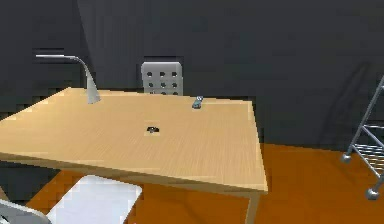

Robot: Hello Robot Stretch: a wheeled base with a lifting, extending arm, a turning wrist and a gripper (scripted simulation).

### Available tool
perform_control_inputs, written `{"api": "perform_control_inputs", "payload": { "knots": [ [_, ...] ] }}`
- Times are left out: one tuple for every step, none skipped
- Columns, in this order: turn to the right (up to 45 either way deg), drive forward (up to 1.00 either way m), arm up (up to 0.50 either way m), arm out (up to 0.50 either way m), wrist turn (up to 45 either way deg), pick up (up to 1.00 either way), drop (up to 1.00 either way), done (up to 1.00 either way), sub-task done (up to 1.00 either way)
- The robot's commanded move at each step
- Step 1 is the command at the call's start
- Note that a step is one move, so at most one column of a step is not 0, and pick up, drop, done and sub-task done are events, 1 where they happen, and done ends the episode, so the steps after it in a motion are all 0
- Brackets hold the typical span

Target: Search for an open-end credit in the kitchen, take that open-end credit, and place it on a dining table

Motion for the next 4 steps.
{"api": "perform_control_inputs", "payload": {
  "knots": [
    [9.0,0.0,0.0,0.0,0.0,0.0,0.0,0.0,0.0],
    [0.0,0.3,0.0,0.0,0.0,0.0,0.0,0.0,0.0],
    [-45.0,0.0,0.0,0.0,0.0,0.0,0.0,0.0,0.0],
    [-45.0,0.0,0.0,0.0,0.0,0.0,0.0,0.0,0.0]
  ]
}}
